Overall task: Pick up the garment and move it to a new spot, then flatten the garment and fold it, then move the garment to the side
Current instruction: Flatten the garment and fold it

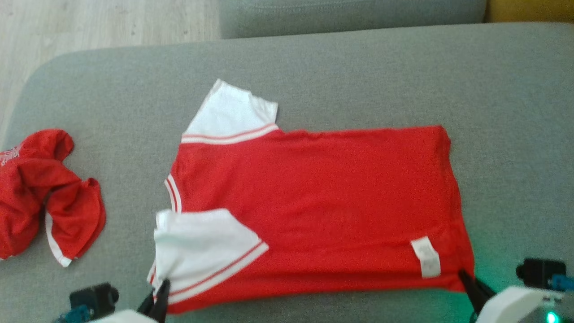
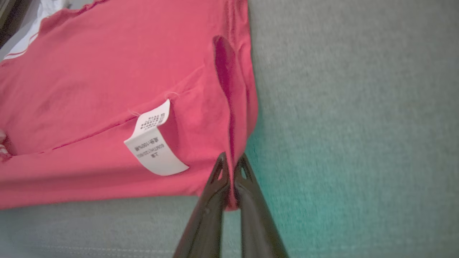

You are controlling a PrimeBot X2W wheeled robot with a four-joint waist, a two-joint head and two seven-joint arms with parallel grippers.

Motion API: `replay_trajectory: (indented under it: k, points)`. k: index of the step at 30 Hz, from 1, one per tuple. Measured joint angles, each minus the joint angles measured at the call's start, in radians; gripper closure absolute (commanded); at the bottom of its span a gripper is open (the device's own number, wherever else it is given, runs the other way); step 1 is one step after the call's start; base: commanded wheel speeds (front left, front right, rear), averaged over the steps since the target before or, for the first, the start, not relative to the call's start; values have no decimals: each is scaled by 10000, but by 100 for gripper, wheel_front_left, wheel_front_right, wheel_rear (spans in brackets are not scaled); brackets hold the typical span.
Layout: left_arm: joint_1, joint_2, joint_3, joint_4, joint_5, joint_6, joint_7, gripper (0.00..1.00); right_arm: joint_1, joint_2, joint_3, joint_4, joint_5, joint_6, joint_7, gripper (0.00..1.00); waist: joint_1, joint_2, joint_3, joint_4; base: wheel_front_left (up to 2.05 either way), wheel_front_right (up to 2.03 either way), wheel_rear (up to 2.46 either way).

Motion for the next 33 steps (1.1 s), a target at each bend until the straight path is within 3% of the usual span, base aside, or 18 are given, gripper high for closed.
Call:
replay_trajectory:
  k: [4,5,6,10,13,22,27,33]
  points:
    - [527,-12,-23,-21,-144,63,128,100,589,228,-176,79,0,0,73,100,0,0,-221,39,0,0,0]
    - [496,-102,-111,291,-167,90,69,30,615,337,-188,215,4,0,58,53,0,0,-279,50,0,0,0]
    - [463,-153,-263,493,-171,50,79,0,597,393,-192,272,4,0,-2,0,0,0,-300,51,0,0,0]
    - [430,-569,-437,1271,61,48,-533,0,542,428,-194,395,4,0,-589,0,0,0,-371,-5,0,0,0]
    - [154,-742,-382,1544,629,138,-1653,0,474,420,-201,293,-144,0,-1384,0,0,0,-402,-58,0,0,0]
    - [-1250,-809,-201,1049,2499,612,-4684,0,-679,403,-130,-1354,-1131,0,-3716,0,2,0,-370,-159,0,0,0]
    - [-1988,-635,-318,642,3273,840,-4786,0,-883,405,311,-2408,-1547,0,-3893,0,2,0,-317,-196,0,0,0]
    - [-2388,-454,-499,529,3689,871,-4527,0,-916,403,430,-2844,-1643,0,-3779,0,2,0,-167,-201,0,0,0]
